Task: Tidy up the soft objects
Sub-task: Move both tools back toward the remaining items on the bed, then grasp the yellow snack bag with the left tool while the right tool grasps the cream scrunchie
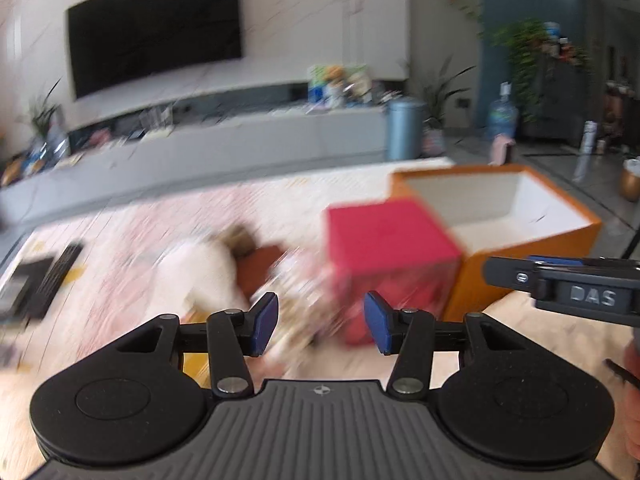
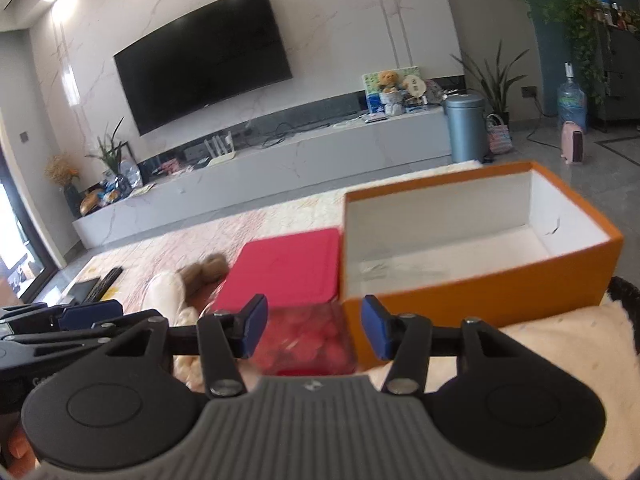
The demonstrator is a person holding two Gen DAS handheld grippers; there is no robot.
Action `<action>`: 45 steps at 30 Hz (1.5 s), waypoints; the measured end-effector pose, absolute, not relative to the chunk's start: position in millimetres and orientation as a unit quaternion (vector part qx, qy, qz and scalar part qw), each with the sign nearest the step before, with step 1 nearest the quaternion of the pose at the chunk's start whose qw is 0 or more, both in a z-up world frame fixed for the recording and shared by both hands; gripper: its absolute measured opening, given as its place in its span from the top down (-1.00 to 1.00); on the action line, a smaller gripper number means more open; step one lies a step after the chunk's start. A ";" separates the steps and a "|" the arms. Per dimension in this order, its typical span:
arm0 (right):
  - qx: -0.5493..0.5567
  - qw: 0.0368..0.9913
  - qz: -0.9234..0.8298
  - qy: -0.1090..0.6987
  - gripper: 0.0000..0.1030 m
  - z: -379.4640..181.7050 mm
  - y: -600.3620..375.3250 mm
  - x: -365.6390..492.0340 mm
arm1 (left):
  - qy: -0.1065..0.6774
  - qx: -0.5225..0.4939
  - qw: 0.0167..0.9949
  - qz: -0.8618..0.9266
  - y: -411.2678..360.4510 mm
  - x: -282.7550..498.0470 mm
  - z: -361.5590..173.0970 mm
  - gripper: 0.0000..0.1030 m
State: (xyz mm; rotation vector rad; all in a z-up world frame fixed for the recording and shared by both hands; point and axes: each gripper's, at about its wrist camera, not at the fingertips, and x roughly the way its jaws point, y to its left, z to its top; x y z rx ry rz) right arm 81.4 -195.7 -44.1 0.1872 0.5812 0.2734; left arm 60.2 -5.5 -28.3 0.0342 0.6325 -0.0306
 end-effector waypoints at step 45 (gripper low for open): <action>-0.001 0.897 0.179 0.404 -0.04 -130.3 -68.0 139.4 | 0.451 0.238 0.858 0.070 27.6 123.9 -138.3 -0.57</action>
